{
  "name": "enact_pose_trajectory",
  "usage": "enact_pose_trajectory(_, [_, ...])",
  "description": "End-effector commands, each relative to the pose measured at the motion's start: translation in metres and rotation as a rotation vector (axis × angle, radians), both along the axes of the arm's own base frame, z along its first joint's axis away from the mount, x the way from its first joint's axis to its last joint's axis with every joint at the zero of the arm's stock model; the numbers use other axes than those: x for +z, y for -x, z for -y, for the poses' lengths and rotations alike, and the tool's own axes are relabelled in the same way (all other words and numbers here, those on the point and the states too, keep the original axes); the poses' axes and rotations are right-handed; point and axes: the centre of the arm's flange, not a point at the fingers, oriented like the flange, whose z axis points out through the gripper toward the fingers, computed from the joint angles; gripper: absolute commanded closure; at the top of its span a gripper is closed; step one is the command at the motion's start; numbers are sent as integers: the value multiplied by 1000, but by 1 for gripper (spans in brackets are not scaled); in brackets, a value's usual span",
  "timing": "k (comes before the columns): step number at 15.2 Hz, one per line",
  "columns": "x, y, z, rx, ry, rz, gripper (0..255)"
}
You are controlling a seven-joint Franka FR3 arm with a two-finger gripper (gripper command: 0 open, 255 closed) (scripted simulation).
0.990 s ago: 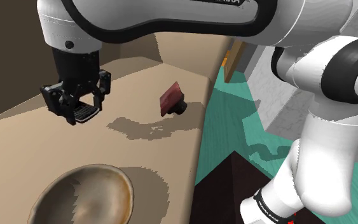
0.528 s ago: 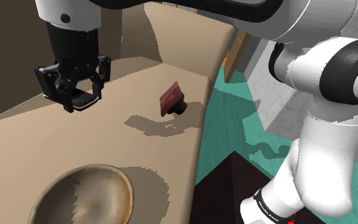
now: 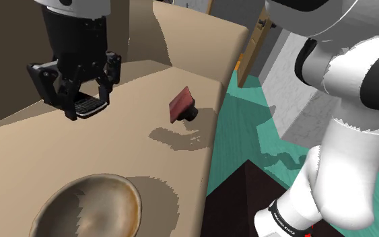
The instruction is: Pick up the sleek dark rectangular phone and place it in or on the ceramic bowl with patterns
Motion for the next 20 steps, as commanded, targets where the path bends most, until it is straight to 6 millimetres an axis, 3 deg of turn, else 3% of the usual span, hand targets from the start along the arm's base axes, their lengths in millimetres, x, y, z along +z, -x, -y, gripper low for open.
enact_pose_trajectory(1, [-1,25,-4,-1,1,0,255])
enact_pose_trajectory(13, [4,174,-38,-1,1,0,255])
enact_pose_trajectory(20, [-33,174,-38,-1,1,0,255])
